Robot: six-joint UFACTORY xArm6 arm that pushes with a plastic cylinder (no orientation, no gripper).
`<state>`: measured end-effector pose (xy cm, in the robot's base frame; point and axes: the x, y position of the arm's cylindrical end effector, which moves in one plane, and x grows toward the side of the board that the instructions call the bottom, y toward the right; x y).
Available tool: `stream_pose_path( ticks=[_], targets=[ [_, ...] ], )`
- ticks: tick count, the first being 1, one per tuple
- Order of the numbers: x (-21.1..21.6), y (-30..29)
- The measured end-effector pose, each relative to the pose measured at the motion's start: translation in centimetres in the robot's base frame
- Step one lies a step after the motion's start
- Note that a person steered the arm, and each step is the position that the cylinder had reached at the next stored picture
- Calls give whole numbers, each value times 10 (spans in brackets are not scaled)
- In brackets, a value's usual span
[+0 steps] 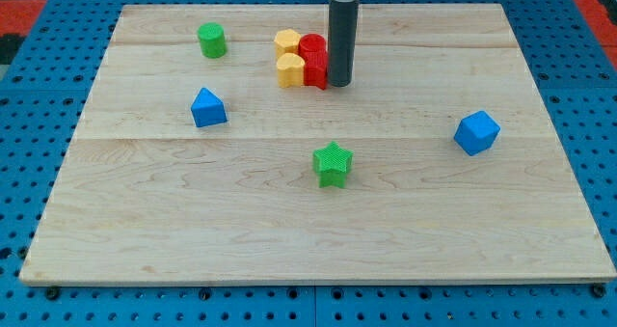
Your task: Move your arm vertically to the top of the cube
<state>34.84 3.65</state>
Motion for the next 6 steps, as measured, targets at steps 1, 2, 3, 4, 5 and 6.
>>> stream_pose_path(
  ticks=[1,2,3,4,5,6],
  targets=[
    [23,20],
    [33,57],
    [33,64],
    [25,67],
    [17,85],
    [17,86]
  ],
)
